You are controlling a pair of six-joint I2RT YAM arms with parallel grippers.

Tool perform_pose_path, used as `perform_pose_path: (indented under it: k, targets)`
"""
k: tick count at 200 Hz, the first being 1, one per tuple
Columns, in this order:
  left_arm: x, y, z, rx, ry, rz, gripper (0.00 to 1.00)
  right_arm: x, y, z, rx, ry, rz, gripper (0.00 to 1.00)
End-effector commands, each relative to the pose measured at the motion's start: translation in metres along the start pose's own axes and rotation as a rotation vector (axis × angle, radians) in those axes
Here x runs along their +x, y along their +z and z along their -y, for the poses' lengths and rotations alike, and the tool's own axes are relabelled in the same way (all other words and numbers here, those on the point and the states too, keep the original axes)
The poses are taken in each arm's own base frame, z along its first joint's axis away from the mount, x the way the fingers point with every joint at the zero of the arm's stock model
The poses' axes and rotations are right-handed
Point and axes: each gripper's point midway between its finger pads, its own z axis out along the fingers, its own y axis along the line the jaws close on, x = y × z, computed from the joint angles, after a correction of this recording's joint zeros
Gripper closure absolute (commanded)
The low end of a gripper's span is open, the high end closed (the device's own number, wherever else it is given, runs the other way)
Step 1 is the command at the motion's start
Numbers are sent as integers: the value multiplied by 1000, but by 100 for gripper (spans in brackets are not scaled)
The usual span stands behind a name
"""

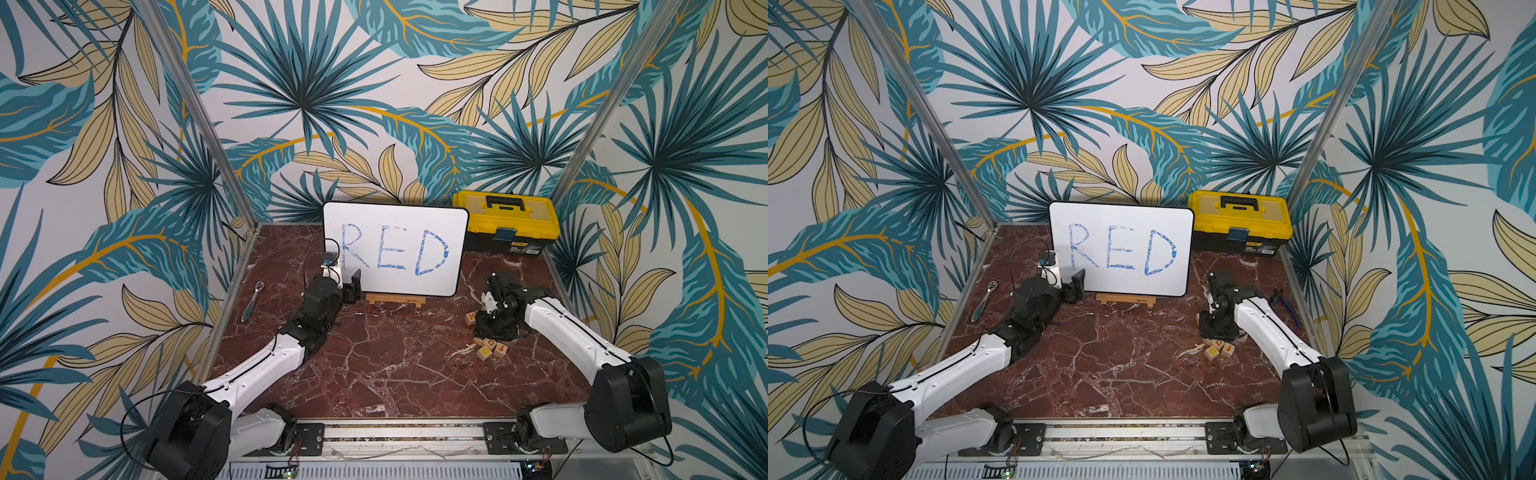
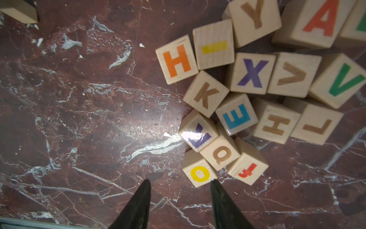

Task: Assemble the uppercase word "red" with letter blocks
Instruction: Pick up the letter block from the center of the board.

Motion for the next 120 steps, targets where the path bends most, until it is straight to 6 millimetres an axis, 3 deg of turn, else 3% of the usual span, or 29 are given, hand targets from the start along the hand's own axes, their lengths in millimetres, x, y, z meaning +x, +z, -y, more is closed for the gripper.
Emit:
perform_pose_path:
  k: [1, 120]
  targets:
    - [-15, -1, 2, -8, 5, 34, 22, -2, -1, 4, 51, -50, -38, 51]
    - [-5, 1, -5, -41, 40, 15, 22, 4, 22, 7, 74, -25, -62, 52]
